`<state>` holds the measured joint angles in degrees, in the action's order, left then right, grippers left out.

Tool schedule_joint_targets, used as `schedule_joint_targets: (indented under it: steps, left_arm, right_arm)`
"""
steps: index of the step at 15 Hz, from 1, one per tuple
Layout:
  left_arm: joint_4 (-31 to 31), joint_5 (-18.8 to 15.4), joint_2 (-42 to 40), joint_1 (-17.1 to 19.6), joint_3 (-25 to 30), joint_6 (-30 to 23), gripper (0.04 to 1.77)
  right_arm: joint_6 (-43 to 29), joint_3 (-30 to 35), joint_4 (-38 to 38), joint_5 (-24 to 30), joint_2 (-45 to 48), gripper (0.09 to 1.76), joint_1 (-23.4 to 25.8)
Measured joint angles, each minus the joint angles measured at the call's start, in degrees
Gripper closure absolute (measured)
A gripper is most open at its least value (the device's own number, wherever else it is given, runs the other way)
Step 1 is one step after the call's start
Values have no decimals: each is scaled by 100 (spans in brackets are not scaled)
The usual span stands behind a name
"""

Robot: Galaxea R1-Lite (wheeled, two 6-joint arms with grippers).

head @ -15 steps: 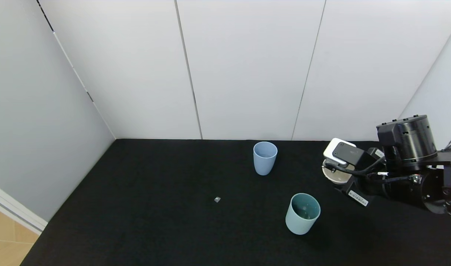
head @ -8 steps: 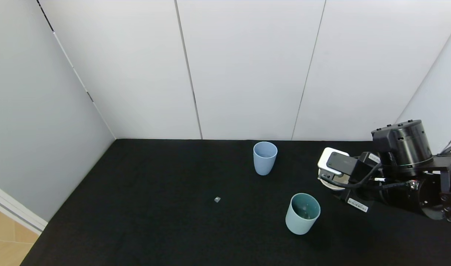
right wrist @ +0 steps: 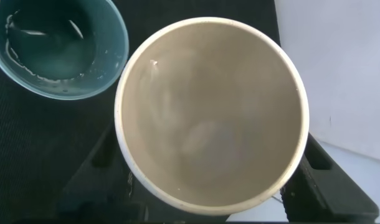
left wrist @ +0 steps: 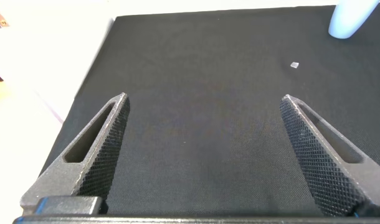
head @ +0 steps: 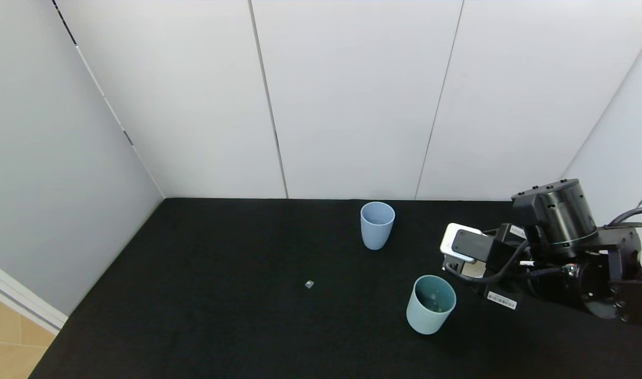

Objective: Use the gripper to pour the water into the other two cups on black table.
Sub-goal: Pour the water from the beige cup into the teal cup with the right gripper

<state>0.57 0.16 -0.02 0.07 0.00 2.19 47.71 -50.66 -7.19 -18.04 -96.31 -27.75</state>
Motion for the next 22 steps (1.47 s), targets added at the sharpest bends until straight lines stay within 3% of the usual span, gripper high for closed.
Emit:
schedule_joint_targets:
  steps: [22]
  left_arm:
    - [0,-2,0,0,0,1,9]
  right_arm:
    - [1193,-63,-5,-624,-132,57,-257]
